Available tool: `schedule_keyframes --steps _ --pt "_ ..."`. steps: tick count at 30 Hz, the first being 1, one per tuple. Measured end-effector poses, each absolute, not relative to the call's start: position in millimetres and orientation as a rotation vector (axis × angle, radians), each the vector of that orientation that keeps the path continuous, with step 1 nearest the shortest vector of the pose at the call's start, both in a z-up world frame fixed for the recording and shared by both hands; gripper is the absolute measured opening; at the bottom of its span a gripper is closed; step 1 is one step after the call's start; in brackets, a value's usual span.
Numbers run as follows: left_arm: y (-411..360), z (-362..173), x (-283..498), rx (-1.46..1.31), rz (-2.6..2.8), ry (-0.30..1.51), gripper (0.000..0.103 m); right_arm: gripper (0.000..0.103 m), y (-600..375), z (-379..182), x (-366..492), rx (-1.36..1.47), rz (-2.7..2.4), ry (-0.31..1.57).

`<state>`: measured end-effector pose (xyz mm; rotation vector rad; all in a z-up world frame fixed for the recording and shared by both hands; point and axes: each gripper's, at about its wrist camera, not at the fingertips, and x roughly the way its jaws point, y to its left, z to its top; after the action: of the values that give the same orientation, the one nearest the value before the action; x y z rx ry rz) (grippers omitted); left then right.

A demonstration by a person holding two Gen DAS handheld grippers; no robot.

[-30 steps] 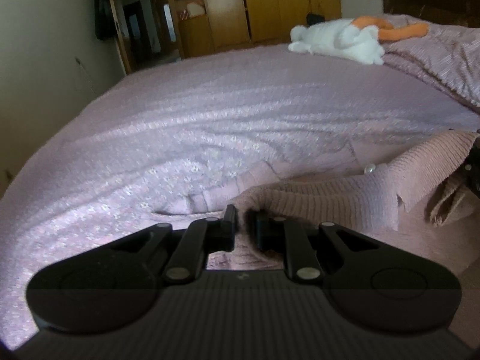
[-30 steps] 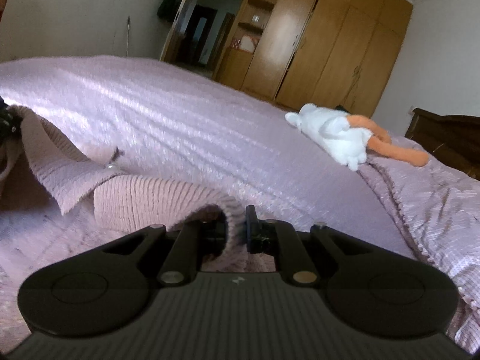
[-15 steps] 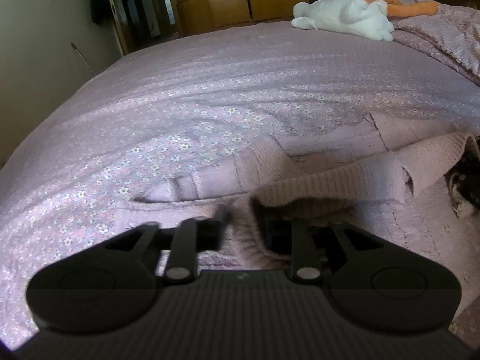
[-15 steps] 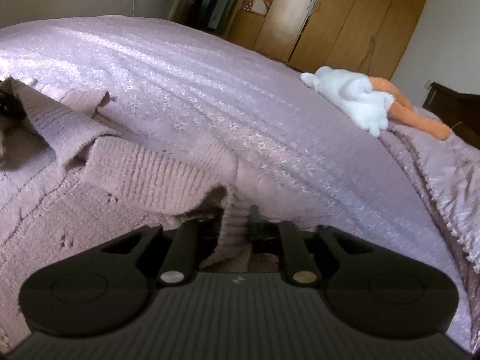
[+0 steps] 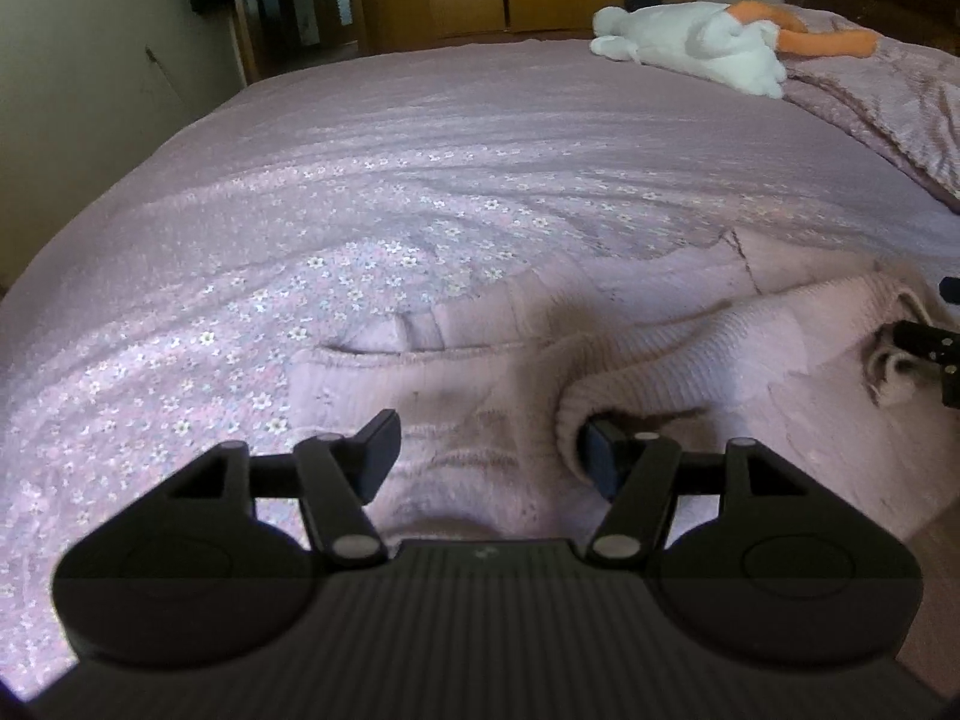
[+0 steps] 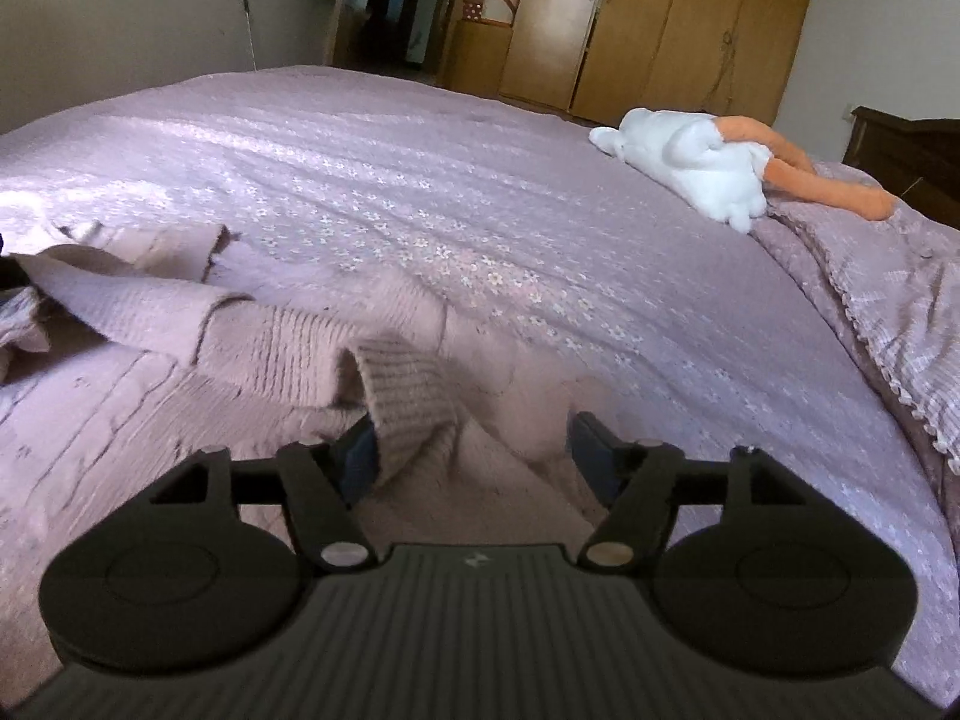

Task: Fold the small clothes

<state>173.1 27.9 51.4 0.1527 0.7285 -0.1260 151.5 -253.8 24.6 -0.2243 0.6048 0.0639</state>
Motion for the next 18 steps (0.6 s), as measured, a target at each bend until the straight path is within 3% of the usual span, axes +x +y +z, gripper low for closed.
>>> schedule_keyframes --steps 18 --pt "7.3 41.3 111.9 0.286 -0.238 0.709 0.065 0.081 -262.2 23.8 84.6 -0.268 0.162 0.569"
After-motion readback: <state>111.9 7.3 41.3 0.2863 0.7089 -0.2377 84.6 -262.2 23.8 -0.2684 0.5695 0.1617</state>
